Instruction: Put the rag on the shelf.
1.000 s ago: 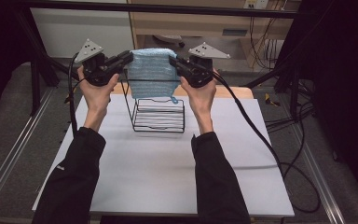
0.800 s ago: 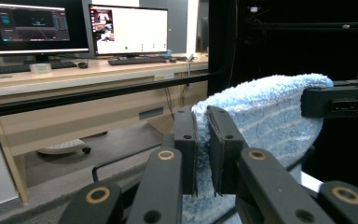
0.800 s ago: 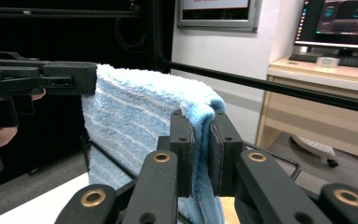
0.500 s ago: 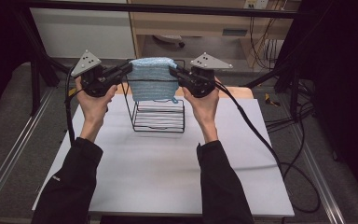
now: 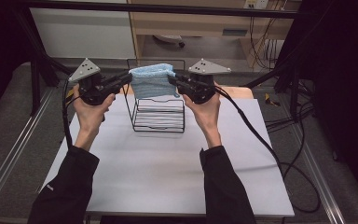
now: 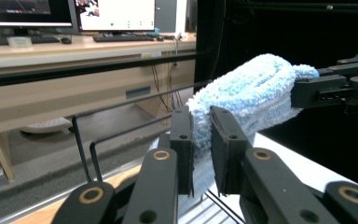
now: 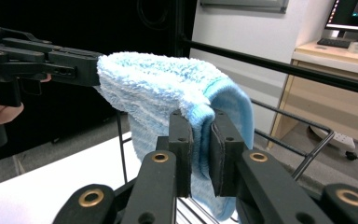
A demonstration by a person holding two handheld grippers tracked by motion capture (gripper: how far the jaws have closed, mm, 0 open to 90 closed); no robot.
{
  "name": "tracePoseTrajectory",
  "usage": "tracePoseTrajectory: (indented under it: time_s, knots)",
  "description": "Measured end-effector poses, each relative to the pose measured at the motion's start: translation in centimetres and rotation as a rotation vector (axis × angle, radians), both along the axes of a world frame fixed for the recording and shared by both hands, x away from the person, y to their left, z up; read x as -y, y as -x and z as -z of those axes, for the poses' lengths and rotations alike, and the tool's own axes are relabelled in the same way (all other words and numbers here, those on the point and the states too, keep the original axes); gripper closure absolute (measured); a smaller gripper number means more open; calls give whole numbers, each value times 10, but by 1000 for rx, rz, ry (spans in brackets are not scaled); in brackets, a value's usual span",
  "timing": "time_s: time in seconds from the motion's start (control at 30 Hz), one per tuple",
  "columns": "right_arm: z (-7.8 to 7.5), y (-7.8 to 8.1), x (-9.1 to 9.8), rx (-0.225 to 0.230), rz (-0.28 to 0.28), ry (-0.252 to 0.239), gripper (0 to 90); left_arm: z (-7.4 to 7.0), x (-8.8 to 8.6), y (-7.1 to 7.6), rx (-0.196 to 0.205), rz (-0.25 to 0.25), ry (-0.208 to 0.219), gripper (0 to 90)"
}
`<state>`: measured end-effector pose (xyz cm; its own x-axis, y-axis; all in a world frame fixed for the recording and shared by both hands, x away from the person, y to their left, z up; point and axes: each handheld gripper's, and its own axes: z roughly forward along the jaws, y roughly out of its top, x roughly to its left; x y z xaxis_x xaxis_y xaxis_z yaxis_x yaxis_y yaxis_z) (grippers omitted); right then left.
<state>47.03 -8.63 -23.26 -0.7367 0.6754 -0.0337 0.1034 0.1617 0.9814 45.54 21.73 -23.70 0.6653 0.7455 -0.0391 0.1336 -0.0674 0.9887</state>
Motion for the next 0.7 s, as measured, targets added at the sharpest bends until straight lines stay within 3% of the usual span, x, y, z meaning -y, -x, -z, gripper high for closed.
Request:
tracePoseTrajectory:
  time_s: [0.2,0.3,0.47,0.7]
  knots:
    - [2,2,0,-4,-10,20,813,-4,-4,4,-34,1,-20,770]
    - [3,2,0,-5,-14,24,813,-14,-7,3,-38,-19,-29,761]
    - [5,3,0,-1,-19,29,812,-33,-9,-3,-53,-26,-6,763]
    - [8,5,0,9,-24,39,808,-44,-2,-19,-140,-12,-52,867]
